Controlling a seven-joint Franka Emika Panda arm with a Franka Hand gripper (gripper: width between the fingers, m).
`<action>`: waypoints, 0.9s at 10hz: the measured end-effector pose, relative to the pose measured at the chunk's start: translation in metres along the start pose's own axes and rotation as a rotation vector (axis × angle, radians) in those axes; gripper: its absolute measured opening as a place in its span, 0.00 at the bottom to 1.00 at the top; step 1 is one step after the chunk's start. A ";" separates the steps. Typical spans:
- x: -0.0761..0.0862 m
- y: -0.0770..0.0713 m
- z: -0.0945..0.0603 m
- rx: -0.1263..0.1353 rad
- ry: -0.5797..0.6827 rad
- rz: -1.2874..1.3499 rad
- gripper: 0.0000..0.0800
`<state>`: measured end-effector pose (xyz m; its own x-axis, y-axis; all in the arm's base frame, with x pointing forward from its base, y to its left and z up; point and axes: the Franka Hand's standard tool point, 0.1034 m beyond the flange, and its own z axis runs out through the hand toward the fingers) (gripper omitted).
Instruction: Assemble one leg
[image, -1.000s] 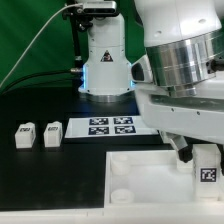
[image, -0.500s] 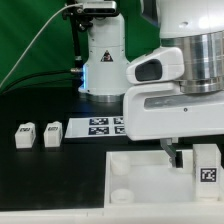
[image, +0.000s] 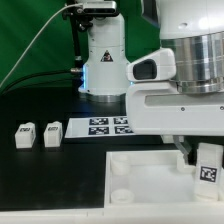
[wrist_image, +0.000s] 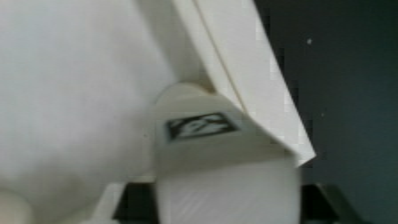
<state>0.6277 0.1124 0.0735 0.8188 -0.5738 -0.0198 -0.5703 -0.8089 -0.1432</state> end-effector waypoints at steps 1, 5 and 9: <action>0.000 0.000 0.000 0.001 -0.001 0.112 0.38; 0.000 0.002 0.001 0.040 -0.045 0.955 0.38; -0.001 0.001 0.002 0.055 -0.077 1.162 0.40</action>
Offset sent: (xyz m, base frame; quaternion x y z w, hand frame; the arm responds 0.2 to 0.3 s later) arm 0.0038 -0.0070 0.0039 0.0453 0.0267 0.5478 0.8349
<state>0.6265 0.1125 0.0718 -0.1923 -0.9548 -0.2265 -0.9775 0.2068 -0.0420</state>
